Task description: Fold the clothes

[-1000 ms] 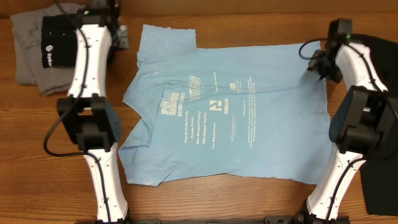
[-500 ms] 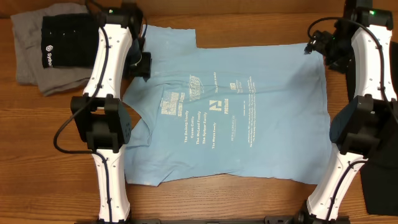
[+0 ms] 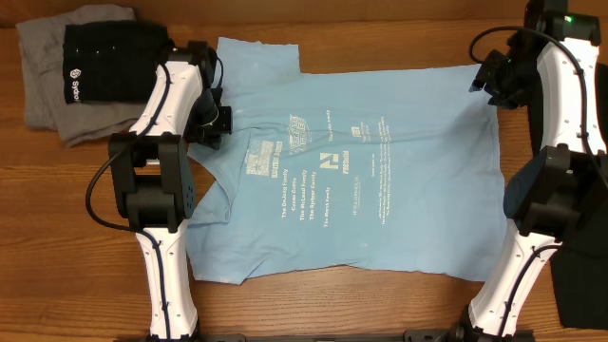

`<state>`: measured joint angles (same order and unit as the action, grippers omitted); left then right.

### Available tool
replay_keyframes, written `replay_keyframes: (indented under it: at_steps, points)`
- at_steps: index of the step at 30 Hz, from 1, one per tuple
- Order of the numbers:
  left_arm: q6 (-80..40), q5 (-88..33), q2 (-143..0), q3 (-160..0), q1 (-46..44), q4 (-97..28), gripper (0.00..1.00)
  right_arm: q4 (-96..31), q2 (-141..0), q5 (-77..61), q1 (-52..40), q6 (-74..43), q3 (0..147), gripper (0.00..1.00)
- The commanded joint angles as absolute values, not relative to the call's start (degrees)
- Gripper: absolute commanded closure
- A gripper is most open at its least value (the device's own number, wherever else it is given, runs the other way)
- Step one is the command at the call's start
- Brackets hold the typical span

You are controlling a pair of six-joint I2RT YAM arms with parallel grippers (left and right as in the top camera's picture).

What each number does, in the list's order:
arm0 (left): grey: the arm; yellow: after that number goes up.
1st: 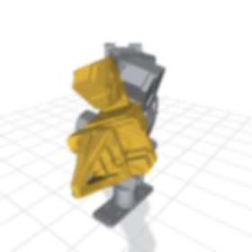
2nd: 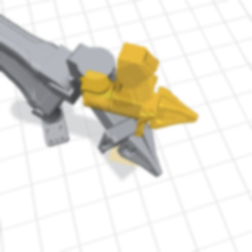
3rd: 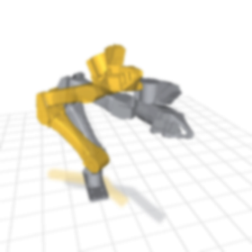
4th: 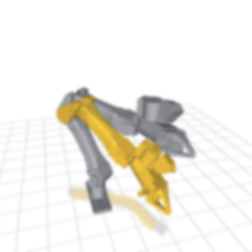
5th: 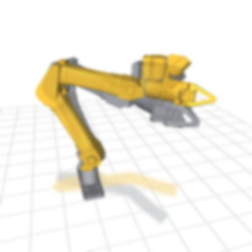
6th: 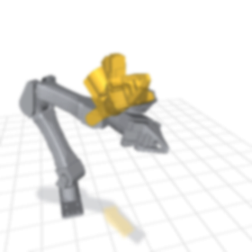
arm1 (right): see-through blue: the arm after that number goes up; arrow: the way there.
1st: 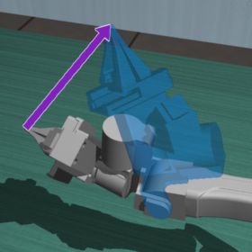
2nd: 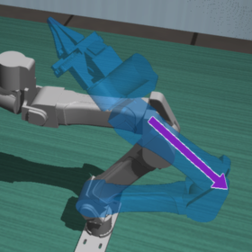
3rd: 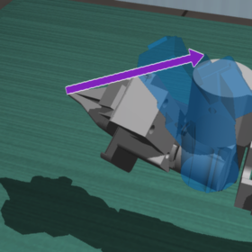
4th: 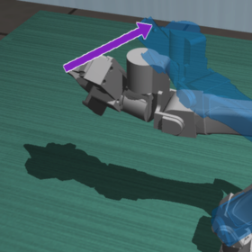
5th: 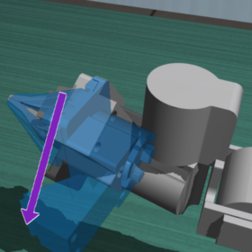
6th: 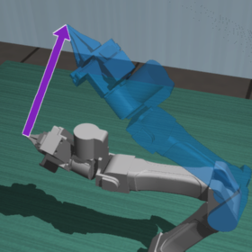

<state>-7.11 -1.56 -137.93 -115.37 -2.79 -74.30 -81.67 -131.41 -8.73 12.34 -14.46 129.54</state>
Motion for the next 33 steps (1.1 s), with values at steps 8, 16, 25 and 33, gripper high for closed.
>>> replay_keyframes:
  at_steps: [8, 16, 25, 33]
  points:
    - [-6.61, -2.37, -138.47, -111.79, 0.99, -68.88, 0.96, -80.9, -129.93, -9.1, 11.2, -14.48, 126.45, 0.76]
    - [-6.15, -2.48, -138.47, -111.79, 7.01, -61.12, 0.96, -79.55, -129.93, -9.13, 10.87, -14.55, 122.96, 0.8]
    - [-2.35, -2.59, -138.47, -111.94, 9.02, -49.32, 0.87, -79.64, -129.97, -9.15, 10.0, -14.79, 122.96, 0.82]
    - [-0.71, -2.63, -138.43, -121.67, 7.75, -49.8, 0.45, -78.96, -129.97, -9.1, 7.81, -14.85, 122.96, 0.83]
